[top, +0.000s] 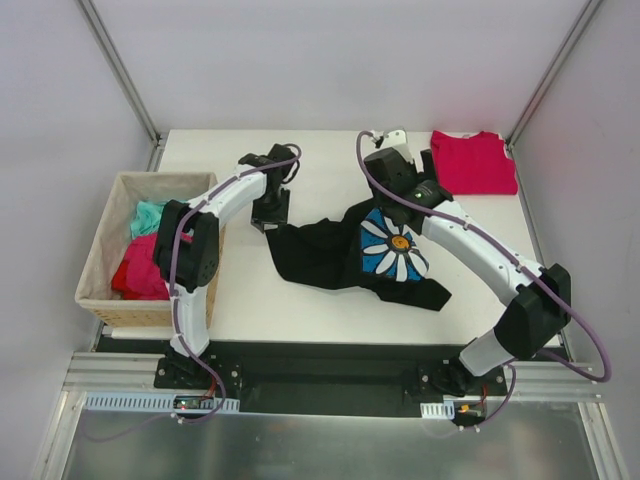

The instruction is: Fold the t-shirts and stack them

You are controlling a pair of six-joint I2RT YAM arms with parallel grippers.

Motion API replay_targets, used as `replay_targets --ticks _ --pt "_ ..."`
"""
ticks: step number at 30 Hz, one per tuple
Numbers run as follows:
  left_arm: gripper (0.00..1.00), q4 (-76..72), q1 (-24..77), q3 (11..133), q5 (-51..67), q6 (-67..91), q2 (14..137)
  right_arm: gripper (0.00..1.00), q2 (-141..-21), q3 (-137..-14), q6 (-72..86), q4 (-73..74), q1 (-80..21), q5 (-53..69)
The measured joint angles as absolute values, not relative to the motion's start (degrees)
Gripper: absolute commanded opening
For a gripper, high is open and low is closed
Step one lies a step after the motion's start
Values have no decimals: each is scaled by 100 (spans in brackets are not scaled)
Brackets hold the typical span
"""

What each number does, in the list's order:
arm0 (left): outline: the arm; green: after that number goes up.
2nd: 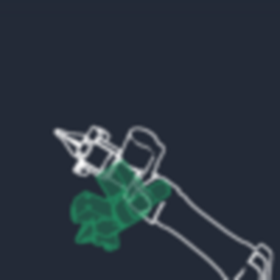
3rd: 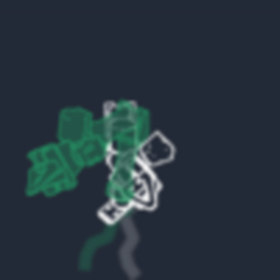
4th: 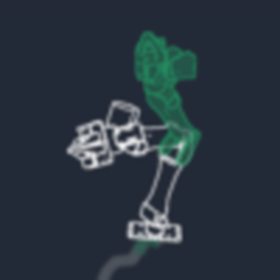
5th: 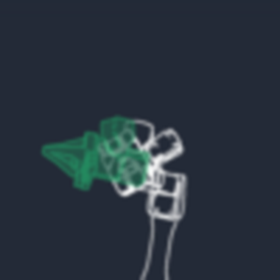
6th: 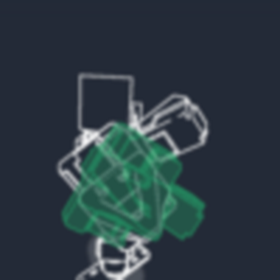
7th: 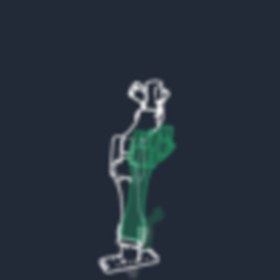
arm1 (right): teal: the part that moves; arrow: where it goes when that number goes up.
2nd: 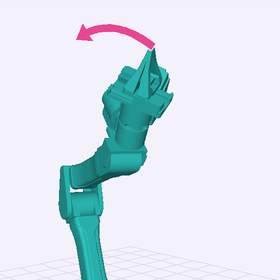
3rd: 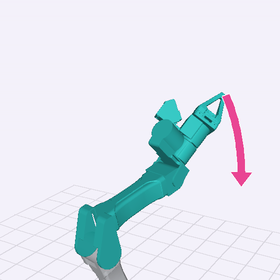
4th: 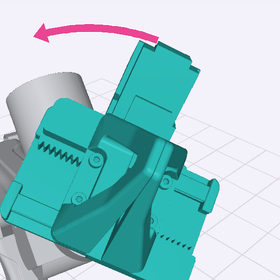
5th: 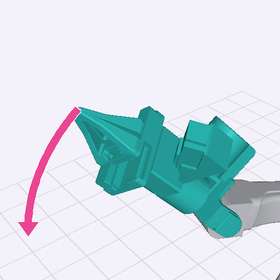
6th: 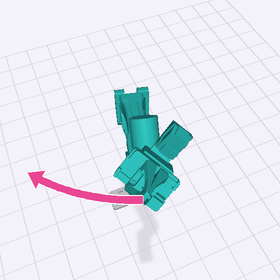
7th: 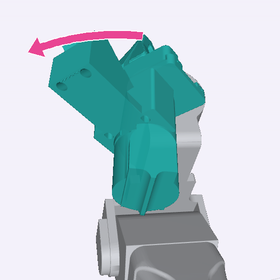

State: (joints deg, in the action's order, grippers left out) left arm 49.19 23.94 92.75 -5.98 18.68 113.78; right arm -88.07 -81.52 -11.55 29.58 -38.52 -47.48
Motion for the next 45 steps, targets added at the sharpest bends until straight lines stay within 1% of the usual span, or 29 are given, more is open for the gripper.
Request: replay_targets --ticks 7,19,26,31,45 --pt "46 5011 2316 9592 -471 1796 11754 98 -8796 -8068 -1160 2919 -3852 -4748" --pt "46 5245 1874 9782 -167 1710 12230 98 -8676 -8064 -1160 2888 -3857 -4746" --pt "45 5310 1868 9944 38 1645 12516 98 -8652 -8055 -1160 2880 -3857 -4724" --pt "43 5330 1865 10073 163 1544 12676 98 -8650 -8034 -1162 2871 -3857 -4722" --pt "43 5339 1865 10401 252 1417 12851 98 -8479 -8023 -1166 2849 -3857 -4724"
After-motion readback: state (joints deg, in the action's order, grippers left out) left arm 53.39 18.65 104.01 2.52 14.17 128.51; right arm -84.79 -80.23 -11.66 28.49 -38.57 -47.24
